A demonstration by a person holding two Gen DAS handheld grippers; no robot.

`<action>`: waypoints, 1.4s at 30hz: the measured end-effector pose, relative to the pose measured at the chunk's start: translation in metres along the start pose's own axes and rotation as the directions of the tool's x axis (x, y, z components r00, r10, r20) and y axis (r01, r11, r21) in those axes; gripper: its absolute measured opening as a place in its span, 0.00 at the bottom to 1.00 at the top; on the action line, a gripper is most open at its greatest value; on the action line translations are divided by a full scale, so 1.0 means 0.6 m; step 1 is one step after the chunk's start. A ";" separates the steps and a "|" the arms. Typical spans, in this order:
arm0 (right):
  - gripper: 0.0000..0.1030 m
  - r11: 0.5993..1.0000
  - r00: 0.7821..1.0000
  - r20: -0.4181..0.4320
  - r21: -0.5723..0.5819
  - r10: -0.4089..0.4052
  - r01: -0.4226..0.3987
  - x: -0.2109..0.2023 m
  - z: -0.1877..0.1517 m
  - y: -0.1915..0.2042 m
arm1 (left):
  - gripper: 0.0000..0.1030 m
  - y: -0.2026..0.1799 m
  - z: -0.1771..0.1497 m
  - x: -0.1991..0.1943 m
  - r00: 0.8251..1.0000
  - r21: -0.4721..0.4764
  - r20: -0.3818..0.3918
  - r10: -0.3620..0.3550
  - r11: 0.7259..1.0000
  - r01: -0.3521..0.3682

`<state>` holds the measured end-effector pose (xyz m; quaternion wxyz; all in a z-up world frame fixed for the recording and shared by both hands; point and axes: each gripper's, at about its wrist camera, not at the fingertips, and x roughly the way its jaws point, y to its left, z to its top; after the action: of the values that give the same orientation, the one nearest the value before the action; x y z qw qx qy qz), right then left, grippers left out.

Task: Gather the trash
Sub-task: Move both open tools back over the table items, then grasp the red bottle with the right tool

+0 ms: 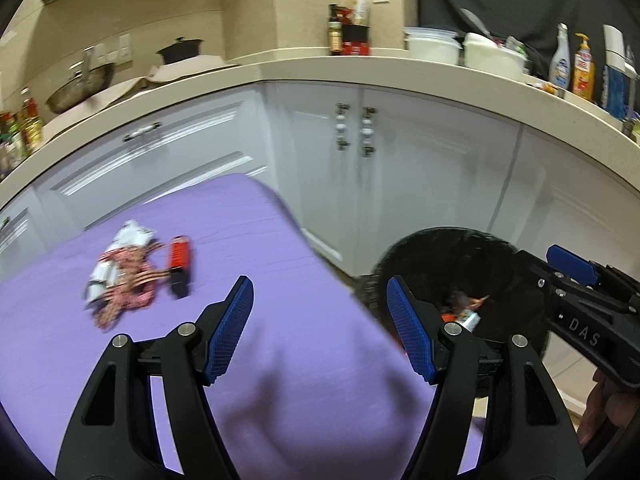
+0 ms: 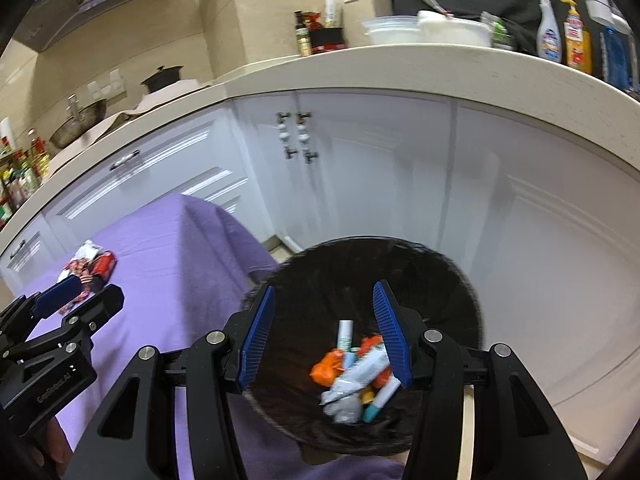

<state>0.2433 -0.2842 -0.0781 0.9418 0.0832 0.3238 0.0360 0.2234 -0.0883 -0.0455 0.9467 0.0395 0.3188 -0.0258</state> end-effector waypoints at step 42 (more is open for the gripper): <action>0.47 0.928 0.950 -0.230 -0.255 0.214 -0.271 0.177 0.010 0.410 | 0.66 0.426 -0.084 -0.016 0.936 -0.264 -0.130 0.327 0.899 -0.351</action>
<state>0.3271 -0.0299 -0.0929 0.8953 -0.0170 0.3944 0.2065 0.2046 0.1712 -0.0646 0.9186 -0.0402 0.3459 0.1868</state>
